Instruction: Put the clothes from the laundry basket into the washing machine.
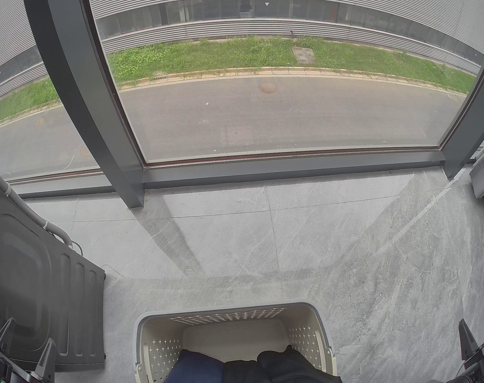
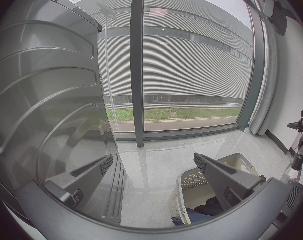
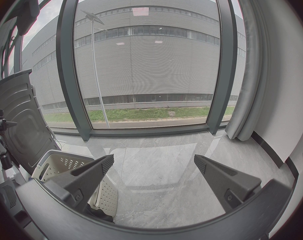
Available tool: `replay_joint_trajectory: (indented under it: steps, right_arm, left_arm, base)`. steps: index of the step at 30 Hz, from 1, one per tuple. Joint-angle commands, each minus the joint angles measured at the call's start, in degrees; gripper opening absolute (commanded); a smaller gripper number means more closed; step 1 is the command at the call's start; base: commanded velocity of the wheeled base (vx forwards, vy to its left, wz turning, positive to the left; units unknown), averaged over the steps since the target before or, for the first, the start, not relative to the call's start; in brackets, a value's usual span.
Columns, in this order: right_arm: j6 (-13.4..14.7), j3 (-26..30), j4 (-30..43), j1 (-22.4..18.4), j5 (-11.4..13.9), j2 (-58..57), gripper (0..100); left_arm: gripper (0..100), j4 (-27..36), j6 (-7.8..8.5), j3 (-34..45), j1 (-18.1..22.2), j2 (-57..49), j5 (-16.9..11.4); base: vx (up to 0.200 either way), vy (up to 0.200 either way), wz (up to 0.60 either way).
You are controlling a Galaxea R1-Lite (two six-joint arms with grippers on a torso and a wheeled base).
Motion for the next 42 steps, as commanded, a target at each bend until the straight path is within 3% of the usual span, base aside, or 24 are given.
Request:
replay_joint_trajectory:
  steps: [1,35,42]
  right_arm:
    - [-0.03,0.92,0.00,0.00,-0.01,-0.70,100]
    - [0.05,0.92,0.00,0.09,-0.01,-0.70,100]
    - [0.05,0.92,0.00,0.09,-0.01,-0.70,100]
  left_arm:
    - [100,-0.01,-0.02,0.92,-0.06,-0.48,0.07]
    - [100,0.08,-0.37,0.92,-0.06,-0.48,0.07]
    - [100,-0.01,-0.28,0.92,-0.06,-0.48,-0.02]
  base:
    - [0.000,0.000,0.00]
    - [0.000,0.000,0.00]
    - [-0.200,0.000,0.00]
